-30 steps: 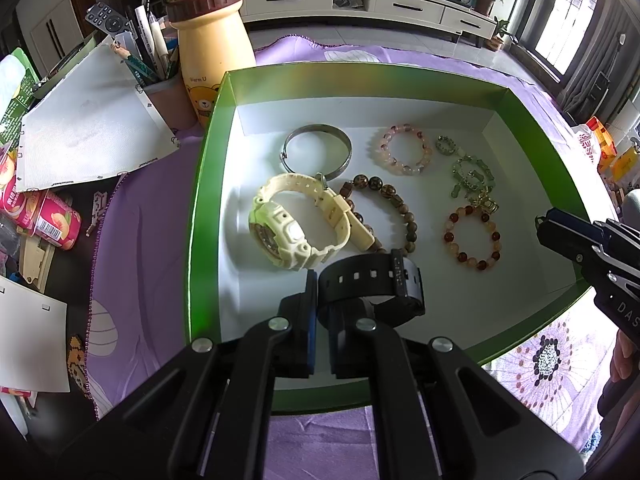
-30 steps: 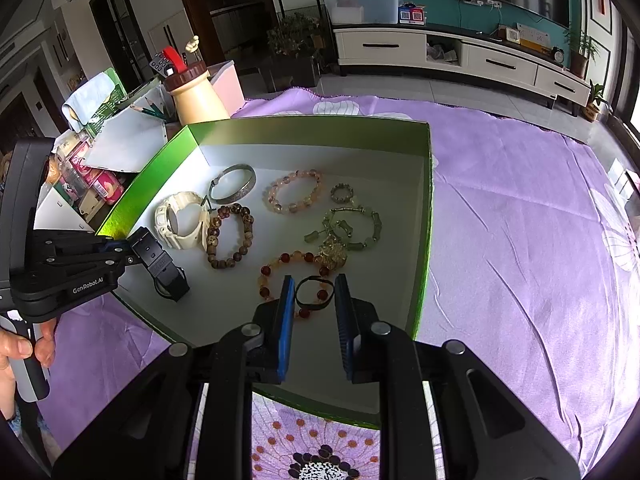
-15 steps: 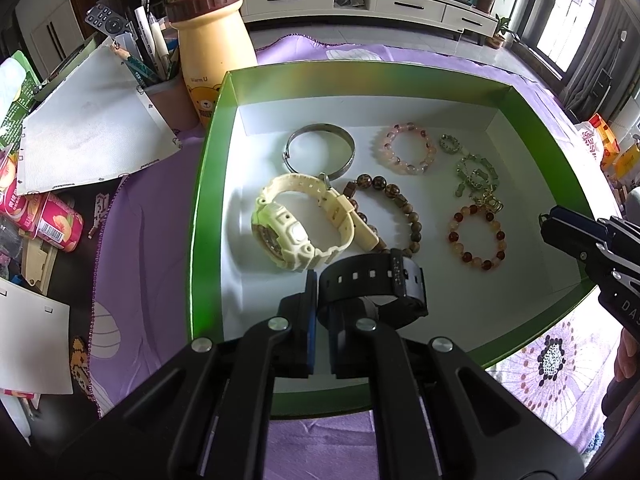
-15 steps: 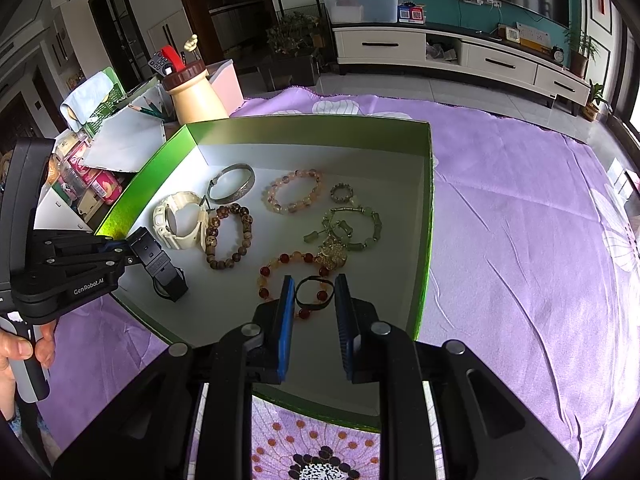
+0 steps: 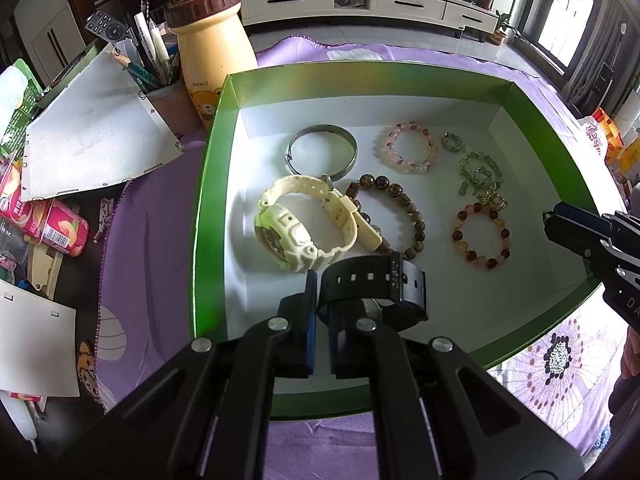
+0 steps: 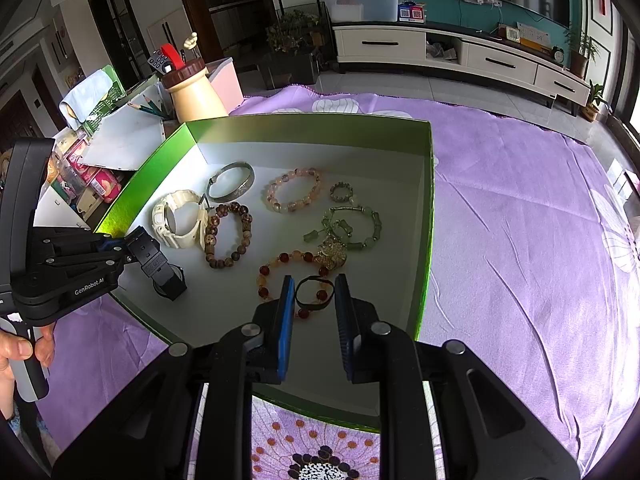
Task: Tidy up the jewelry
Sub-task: 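Lower the right tool into the box and open it to drop the hair tie, then lower the black watch into the box and open the left tool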
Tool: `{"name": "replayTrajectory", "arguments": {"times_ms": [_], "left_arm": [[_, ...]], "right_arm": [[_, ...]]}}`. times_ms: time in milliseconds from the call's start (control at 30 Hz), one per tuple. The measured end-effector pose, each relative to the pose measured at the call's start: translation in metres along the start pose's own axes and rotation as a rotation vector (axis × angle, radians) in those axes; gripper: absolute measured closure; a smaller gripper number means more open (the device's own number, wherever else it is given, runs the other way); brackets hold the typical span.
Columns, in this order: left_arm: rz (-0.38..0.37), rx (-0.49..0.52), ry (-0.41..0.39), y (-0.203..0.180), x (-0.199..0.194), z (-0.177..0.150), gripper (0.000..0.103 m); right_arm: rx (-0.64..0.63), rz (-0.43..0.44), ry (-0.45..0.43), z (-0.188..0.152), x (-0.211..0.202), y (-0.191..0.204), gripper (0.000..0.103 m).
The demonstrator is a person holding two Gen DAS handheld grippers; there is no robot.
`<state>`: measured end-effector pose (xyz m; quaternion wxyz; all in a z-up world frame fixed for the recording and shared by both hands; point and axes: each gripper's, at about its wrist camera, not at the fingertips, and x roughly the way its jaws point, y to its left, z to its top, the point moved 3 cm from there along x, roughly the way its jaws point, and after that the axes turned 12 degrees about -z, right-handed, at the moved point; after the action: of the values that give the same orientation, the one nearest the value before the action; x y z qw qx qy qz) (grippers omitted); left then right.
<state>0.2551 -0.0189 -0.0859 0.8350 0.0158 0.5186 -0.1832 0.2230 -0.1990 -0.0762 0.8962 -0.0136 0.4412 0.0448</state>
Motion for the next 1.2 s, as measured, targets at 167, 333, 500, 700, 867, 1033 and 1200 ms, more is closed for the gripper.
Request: {"name": "replayTrajectory", "arguments": {"times_ms": [167,333,500,700,867,1033,1200], "left_arm": [[0.006,0.007,0.0,-0.001,0.0,0.0,0.099],[0.01,0.011,-0.001,-0.002,0.0,0.001,0.099],[0.009,0.012,-0.003,-0.002,-0.001,0.002,0.099],[0.011,0.012,-0.005,-0.002,-0.002,0.002,0.097],[0.01,0.012,-0.012,-0.002,-0.004,0.003,0.087],[0.011,0.016,-0.017,-0.003,-0.007,0.003,0.085],[0.013,0.017,-0.03,-0.003,-0.011,0.003,0.069]], "right_arm": [[0.0,0.0,0.001,0.0,0.0,0.0,0.083],[0.0,0.0,0.002,0.0,0.001,0.0,0.083],[0.002,0.002,0.003,0.0,0.001,0.0,0.083],[0.008,0.006,0.007,-0.002,0.002,-0.001,0.083],[0.01,0.006,0.008,-0.002,0.002,-0.002,0.083],[0.009,0.007,0.009,-0.002,0.002,-0.002,0.083],[0.012,0.008,0.01,-0.002,0.001,-0.002,0.083]]}}
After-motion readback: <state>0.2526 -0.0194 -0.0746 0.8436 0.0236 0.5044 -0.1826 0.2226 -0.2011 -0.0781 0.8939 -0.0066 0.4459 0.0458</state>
